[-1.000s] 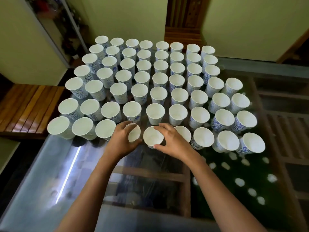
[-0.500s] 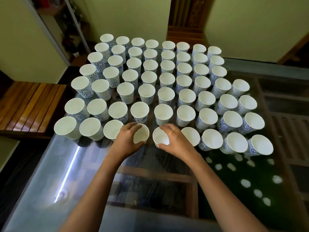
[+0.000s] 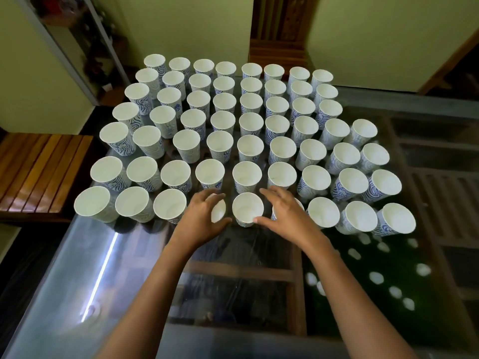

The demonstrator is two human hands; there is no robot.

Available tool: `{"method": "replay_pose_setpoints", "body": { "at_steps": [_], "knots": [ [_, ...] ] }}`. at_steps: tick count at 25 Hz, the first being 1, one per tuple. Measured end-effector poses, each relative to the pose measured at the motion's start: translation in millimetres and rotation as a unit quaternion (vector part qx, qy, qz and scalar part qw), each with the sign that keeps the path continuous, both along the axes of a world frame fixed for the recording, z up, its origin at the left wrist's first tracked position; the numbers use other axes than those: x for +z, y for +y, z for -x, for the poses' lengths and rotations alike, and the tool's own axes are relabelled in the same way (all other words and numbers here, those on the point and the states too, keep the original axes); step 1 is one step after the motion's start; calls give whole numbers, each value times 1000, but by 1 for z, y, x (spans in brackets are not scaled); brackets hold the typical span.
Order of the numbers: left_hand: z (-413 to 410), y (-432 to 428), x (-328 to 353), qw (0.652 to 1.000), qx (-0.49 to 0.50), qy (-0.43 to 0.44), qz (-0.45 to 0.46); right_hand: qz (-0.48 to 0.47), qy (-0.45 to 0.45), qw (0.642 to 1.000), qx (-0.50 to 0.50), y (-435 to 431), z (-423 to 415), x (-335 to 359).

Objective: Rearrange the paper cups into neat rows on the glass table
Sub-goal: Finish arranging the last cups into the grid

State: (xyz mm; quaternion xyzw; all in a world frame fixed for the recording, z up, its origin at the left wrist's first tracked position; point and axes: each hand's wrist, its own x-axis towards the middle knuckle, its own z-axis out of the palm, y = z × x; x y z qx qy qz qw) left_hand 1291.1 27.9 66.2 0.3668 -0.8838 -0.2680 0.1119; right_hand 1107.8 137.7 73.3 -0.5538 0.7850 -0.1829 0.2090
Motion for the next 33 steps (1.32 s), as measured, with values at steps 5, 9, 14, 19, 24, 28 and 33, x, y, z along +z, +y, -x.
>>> {"method": "replay_pose_setpoints", "body": {
  "at_steps": [5, 9, 14, 19, 24, 28, 33],
  "knots": [
    [37, 15, -3, 998, -59, -5, -19, -52, 16, 998, -41, 26, 35, 4],
    [50, 17, -8, 997, -68, -22, -28, -66, -4, 997, -32, 29, 38, -3],
    [53, 15, -9, 998, -57, -17, -28, -45, -21, 998, -32, 29, 36, -9],
    [54, 17, -9, 999, -44, -12, -23, -23, -37, 998, -40, 33, 38, -12],
    [56, 22, -5, 999, -36, -9, -20, -9, -49, 998, -47, 37, 38, -13],
    [68, 32, 0, 999, -48, 1, -11, -4, -52, 998, -39, 41, 41, -9],
    [98, 49, 2, 994, -108, -17, -12, 8, -21, 997, -71, 63, 72, 1]
  ]
}}
